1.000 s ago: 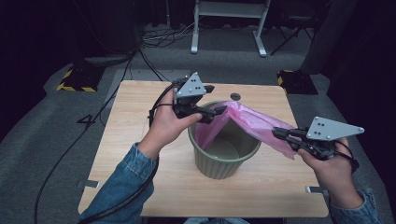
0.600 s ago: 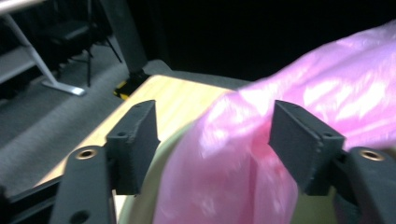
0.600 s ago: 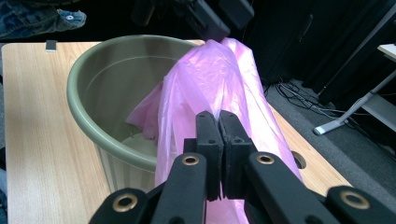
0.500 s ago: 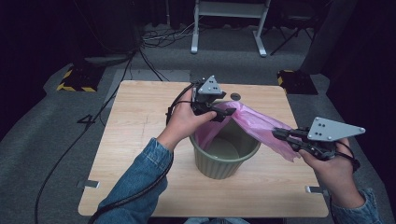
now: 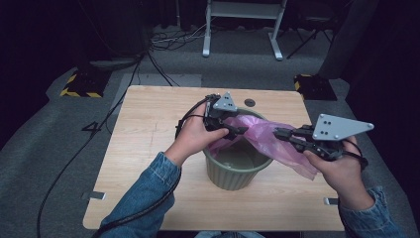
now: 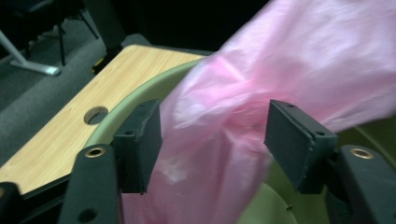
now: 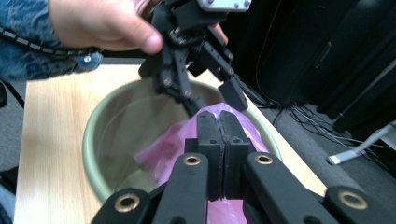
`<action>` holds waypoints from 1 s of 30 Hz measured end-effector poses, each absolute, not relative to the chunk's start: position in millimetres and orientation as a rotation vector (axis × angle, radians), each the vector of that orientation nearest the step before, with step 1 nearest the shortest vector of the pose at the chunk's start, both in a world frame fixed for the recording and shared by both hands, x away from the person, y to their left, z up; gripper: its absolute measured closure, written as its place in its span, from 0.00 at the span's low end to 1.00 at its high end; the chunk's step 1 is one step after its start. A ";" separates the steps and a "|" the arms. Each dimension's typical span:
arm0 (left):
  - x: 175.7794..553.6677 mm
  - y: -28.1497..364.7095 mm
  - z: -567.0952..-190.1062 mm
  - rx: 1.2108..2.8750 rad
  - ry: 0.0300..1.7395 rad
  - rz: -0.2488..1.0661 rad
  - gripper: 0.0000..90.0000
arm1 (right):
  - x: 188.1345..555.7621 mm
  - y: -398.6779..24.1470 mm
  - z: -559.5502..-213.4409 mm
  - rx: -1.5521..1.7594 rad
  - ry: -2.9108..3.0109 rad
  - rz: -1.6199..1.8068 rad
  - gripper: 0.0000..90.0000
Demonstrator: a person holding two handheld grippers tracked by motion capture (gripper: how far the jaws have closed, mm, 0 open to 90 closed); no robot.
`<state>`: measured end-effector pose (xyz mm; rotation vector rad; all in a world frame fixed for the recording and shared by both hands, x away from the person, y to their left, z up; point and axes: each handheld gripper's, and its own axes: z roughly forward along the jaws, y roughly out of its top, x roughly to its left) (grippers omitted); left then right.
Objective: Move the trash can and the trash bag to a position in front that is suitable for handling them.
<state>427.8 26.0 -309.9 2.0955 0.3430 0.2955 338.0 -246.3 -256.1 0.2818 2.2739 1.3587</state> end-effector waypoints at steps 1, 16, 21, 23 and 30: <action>425.3 26.5 -308.0 2.084 0.329 0.300 0.38 | 341.6 -243.3 -254.8 0.281 2.279 1.370 1.00; 399.2 12.2 -287.4 2.058 0.115 0.339 0.68 | 379.0 -204.4 -264.4 0.311 2.387 1.456 1.00; 408.6 24.2 -289.9 2.046 0.234 0.285 0.98 | 377.4 -214.7 -262.1 0.390 2.322 1.510 0.75; 413.4 30.7 -291.5 2.028 0.281 0.271 0.99 | 374.7 -225.3 -260.7 0.431 2.269 1.521 0.63; 424.4 51.1 -296.6 1.992 0.403 0.280 0.99 | 364.8 -262.6 -256.4 0.510 2.150 1.520 0.52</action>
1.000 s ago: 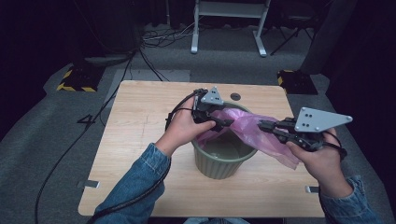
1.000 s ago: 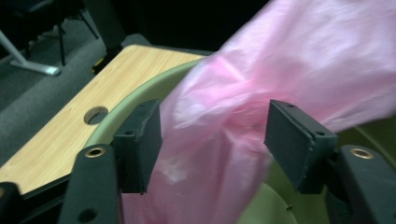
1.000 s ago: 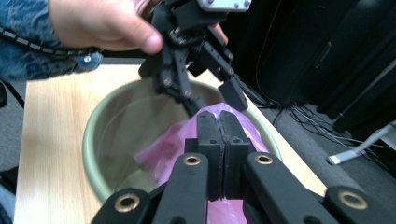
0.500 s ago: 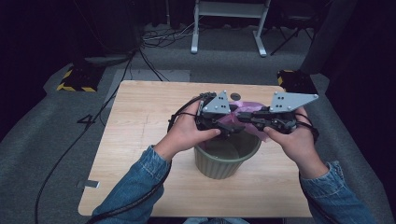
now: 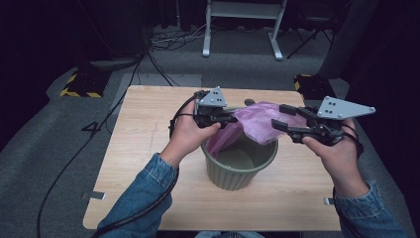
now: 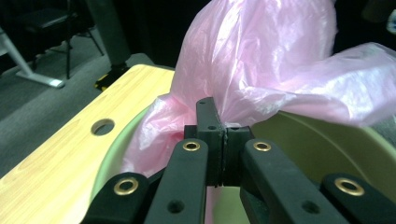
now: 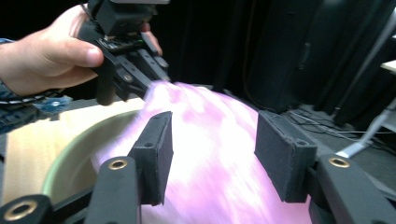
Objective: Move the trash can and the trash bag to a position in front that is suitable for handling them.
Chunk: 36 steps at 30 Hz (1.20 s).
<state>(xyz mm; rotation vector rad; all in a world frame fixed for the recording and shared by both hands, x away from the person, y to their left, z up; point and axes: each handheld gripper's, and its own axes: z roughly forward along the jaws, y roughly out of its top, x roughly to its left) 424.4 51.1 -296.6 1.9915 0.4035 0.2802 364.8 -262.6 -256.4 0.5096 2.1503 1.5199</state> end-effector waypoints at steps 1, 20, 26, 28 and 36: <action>424.9 52.8 -296.8 1.993 0.415 0.283 0.99 | 364.1 -266.9 -256.6 0.520 2.139 1.512 0.52; 420.3 73.7 -307.8 1.995 0.489 0.251 0.97 | 385.6 -276.7 -297.2 0.769 2.212 1.415 0.41; 412.4 63.1 -308.7 2.034 0.422 0.302 0.74 | 388.9 -251.5 -285.9 0.615 2.263 1.494 0.94; 408.6 60.3 -306.8 2.024 0.397 0.340 0.54 | 389.8 -243.4 -280.3 0.596 2.269 1.492 0.99; 392.8 68.3 -285.7 1.956 0.298 0.418 0.35 | 392.1 -234.9 -273.1 0.610 2.278 1.454 1.00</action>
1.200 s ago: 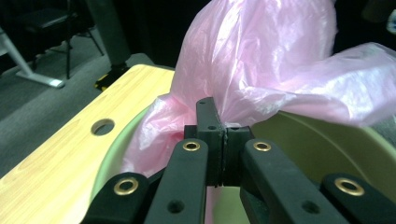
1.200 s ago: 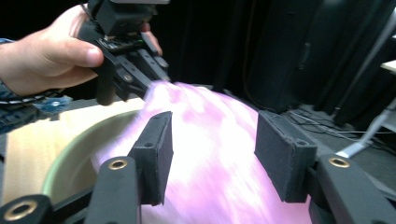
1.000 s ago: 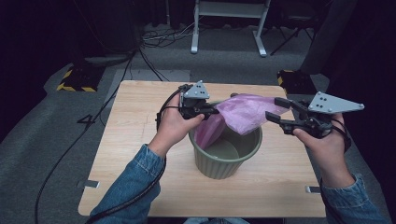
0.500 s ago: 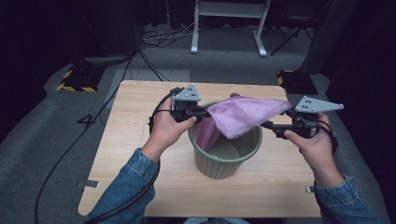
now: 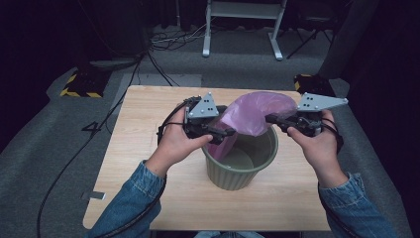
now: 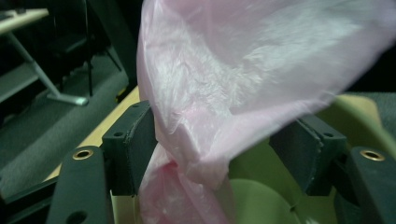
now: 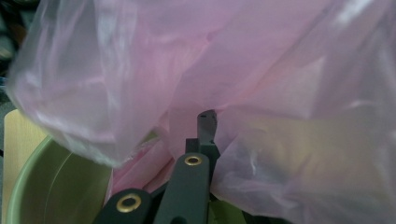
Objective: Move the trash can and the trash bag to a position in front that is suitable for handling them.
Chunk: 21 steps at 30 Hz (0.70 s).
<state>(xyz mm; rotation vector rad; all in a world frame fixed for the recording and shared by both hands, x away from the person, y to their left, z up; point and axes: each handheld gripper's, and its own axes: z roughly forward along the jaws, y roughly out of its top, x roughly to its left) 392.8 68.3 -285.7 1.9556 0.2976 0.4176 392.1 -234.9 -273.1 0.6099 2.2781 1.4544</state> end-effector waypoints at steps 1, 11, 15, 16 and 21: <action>392.0 68.8 -284.2 1.945 0.294 0.419 0.35 | 392.8 -236.0 -273.6 0.620 2.281 1.455 1.00; 390.7 51.2 -283.3 1.975 0.256 0.448 0.76 | 388.7 -225.2 -280.6 0.581 2.358 1.453 1.00; 396.9 63.8 -285.1 1.968 0.349 0.426 0.99 | 389.0 -234.5 -284.3 0.605 2.362 1.443 1.00; 398.6 67.1 -286.4 1.966 0.369 0.416 0.99 | 389.7 -237.9 -285.8 0.619 2.361 1.444 1.00; 401.8 75.5 -295.0 1.986 0.406 0.403 1.00 | 396.9 -252.8 -293.9 0.688 2.373 1.439 1.00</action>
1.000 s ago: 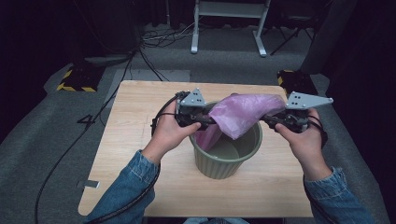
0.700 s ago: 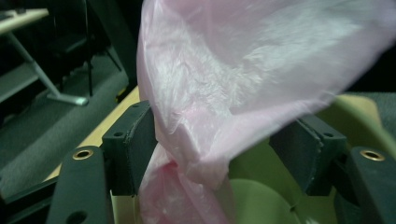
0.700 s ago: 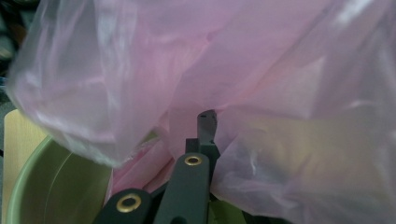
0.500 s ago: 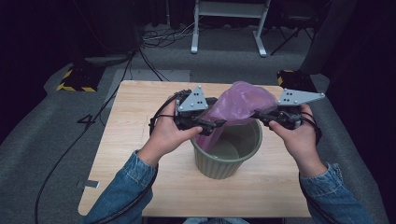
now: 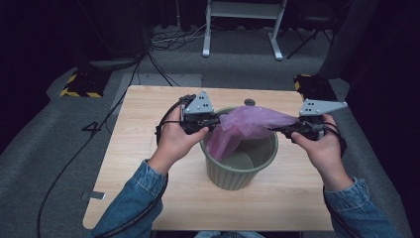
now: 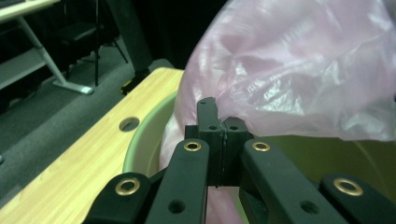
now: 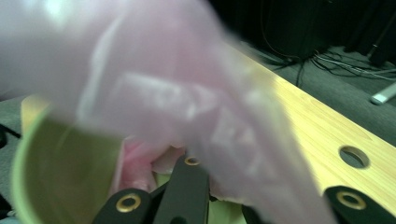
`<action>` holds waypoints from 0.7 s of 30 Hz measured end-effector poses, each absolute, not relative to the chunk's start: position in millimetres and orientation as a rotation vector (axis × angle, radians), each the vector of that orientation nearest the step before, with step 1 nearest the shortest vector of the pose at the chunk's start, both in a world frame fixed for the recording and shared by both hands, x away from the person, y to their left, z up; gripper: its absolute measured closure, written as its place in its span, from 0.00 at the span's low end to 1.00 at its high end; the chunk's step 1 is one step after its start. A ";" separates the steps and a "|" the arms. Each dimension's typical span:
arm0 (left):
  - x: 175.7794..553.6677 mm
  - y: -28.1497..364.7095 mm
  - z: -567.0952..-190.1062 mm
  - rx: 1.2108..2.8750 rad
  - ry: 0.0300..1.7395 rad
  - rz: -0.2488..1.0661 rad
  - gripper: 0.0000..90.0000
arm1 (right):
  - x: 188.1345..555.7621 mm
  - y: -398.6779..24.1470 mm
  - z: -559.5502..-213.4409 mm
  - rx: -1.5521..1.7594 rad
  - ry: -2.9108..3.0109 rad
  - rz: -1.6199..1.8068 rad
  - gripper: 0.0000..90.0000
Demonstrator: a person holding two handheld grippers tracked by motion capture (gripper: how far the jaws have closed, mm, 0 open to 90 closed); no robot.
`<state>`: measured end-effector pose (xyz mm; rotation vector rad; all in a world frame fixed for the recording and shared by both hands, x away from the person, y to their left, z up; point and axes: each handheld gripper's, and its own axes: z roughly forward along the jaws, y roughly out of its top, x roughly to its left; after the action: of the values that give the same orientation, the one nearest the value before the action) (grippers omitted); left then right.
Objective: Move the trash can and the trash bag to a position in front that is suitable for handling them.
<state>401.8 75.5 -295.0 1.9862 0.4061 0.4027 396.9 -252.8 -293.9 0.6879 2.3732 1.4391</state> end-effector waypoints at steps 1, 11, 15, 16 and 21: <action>401.7 76.8 -296.6 1.993 0.409 0.401 1.00 | 398.0 -254.6 -294.6 0.698 2.371 1.434 1.00; 400.5 86.7 -299.3 1.978 0.425 0.388 1.00 | 407.6 -269.1 -293.4 0.753 2.325 1.412 1.00; 400.6 88.6 -300.6 1.985 0.435 0.398 1.00 | 411.6 -269.8 -295.9 0.797 2.325 1.379 0.87; 401.2 90.3 -300.9 1.977 0.446 0.396 1.00 | 412.0 -270.9 -296.5 0.810 2.304 1.378 0.79; 406.9 96.1 -302.9 1.957 0.494 0.384 1.00 | 403.9 -281.9 -292.7 0.824 2.245 1.416 0.78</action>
<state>406.9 96.1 -302.9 1.9568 0.4936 0.3836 403.9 -281.9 -292.7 0.8237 2.2446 1.4156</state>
